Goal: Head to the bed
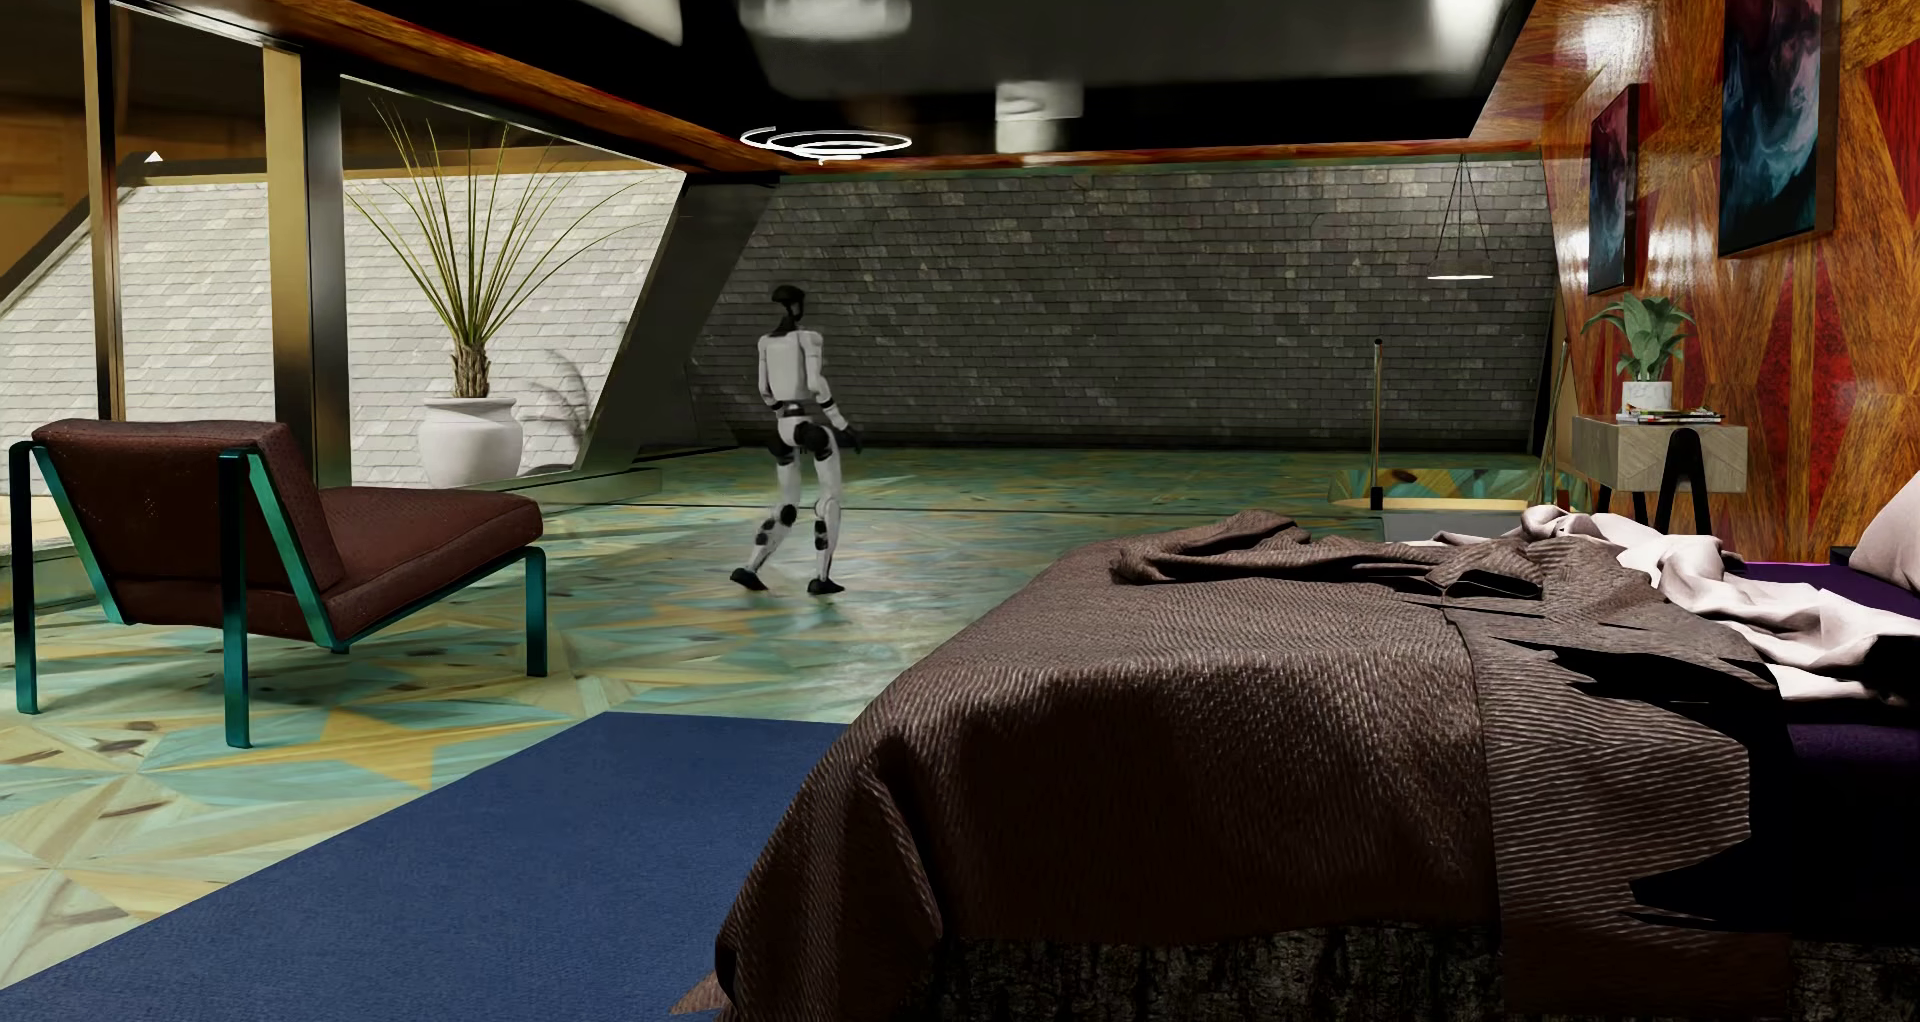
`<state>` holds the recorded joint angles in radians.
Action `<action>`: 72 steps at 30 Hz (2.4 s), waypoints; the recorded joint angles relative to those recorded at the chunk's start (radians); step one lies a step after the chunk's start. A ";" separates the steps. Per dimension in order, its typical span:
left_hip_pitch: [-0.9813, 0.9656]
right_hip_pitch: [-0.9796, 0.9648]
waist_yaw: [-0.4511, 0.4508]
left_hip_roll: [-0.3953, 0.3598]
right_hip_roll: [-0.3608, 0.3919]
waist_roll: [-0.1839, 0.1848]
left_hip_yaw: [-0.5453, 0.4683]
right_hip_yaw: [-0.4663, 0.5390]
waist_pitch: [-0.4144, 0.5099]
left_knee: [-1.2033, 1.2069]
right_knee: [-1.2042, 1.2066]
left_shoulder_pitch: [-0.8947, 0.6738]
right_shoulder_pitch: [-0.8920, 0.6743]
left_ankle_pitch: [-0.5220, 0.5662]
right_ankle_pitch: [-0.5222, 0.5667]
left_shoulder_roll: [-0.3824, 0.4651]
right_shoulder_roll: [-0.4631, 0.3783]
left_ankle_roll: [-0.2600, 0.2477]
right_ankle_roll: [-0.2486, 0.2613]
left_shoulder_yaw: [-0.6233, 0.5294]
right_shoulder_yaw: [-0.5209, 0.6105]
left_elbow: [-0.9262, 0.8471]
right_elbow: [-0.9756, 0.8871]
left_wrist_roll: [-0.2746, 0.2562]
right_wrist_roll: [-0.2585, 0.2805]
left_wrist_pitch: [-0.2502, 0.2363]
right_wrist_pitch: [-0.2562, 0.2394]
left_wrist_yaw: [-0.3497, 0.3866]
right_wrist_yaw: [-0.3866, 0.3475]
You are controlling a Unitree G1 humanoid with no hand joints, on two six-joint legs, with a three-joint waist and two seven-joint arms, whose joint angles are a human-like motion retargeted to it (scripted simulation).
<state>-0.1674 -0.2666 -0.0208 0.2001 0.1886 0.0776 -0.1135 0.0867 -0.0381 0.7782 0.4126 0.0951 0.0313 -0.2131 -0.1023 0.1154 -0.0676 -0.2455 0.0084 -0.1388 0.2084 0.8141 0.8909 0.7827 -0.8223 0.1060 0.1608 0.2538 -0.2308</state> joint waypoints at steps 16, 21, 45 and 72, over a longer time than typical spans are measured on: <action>0.016 -0.305 -0.032 -0.274 -0.186 -0.170 0.179 0.001 0.112 -0.310 0.036 -0.070 0.093 -0.127 0.201 0.046 -0.065 0.257 0.112 -0.044 0.054 0.047 -0.143 0.043 0.042 -0.016 0.063 -0.012 -0.131; 0.025 -0.337 -0.025 -0.200 -0.214 -0.202 0.420 0.034 0.116 -0.321 0.271 -0.011 0.115 -0.113 0.095 0.034 -0.105 0.232 0.215 -0.043 0.121 -0.015 -0.084 0.037 0.065 -0.070 0.077 -0.008 0.002; -0.070 -0.080 -0.012 0.347 -0.013 0.010 0.307 -0.195 0.124 0.299 0.076 0.141 0.047 0.200 -0.082 0.110 -0.011 0.126 -0.030 -0.027 0.116 -0.212 -0.008 -0.034 -0.024 0.038 -0.013 -0.108 -0.043; -0.077 -0.228 0.076 -0.396 -0.304 -0.266 0.357 0.036 0.104 -0.365 0.841 0.029 0.165 -0.012 0.008 -0.101 -0.234 0.154 0.058 0.161 0.247 -0.078 -0.190 0.020 0.141 -0.034 -0.041 -0.042 0.121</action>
<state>-0.2445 -0.4941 0.0554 -0.1962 -0.1150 -0.1886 0.2430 0.1226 0.0655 0.4134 1.2536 0.1242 0.1961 -0.2252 -0.0944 0.0141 -0.3012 -0.0915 0.0666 0.0220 0.4558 0.7364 0.7005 0.8026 -0.6810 0.0719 0.1202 0.2117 -0.1095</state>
